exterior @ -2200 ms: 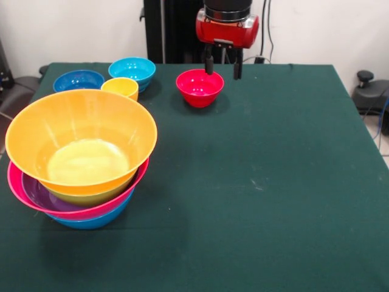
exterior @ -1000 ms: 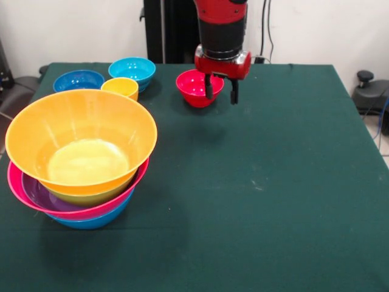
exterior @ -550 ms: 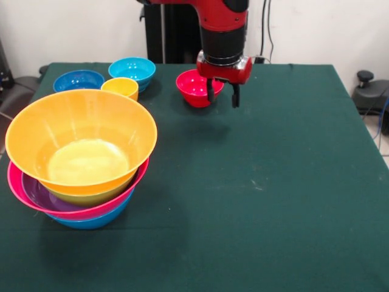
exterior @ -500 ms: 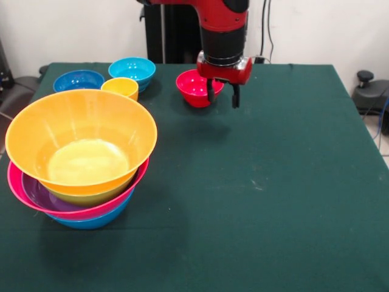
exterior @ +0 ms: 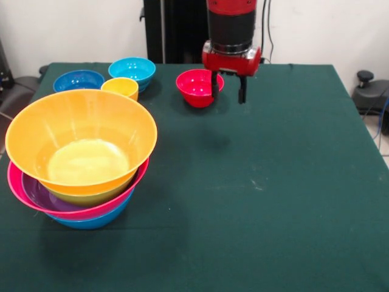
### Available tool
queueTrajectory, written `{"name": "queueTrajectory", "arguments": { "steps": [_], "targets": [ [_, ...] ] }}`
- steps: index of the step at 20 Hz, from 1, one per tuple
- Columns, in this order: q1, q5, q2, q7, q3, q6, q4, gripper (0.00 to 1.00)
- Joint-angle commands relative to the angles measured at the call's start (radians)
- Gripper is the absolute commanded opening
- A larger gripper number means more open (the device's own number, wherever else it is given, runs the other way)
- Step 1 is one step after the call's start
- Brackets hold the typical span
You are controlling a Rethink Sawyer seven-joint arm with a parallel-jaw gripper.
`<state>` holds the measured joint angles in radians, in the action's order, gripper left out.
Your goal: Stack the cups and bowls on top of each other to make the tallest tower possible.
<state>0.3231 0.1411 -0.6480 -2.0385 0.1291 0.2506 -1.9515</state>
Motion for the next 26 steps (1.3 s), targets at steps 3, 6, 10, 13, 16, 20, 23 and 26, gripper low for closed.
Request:
{"name": "queueTrajectory", "arguments": {
  "steps": [3,6,10,13,16,20,23,26],
  "targets": [
    [-0.078,-0.076,0.000,-0.074,0.018,0.337,0.278,1.00],
    [-0.095,-0.088,0.077,-0.070,0.026,0.380,0.432,1.00],
    [-0.109,-0.097,0.133,-0.078,0.032,0.393,0.548,1.00],
    [-0.100,-0.100,0.155,-0.054,0.046,0.429,0.596,1.00],
    [-0.102,-0.106,0.120,-0.069,0.037,0.427,0.538,1.00],
    [-0.097,-0.133,-0.033,-0.082,0.024,0.438,0.357,1.00],
    [-0.093,-0.151,-0.128,-0.078,0.016,0.444,0.253,1.00],
    [-0.079,-0.161,-0.181,-0.061,0.017,0.437,0.183,1.00]
  ]
}}
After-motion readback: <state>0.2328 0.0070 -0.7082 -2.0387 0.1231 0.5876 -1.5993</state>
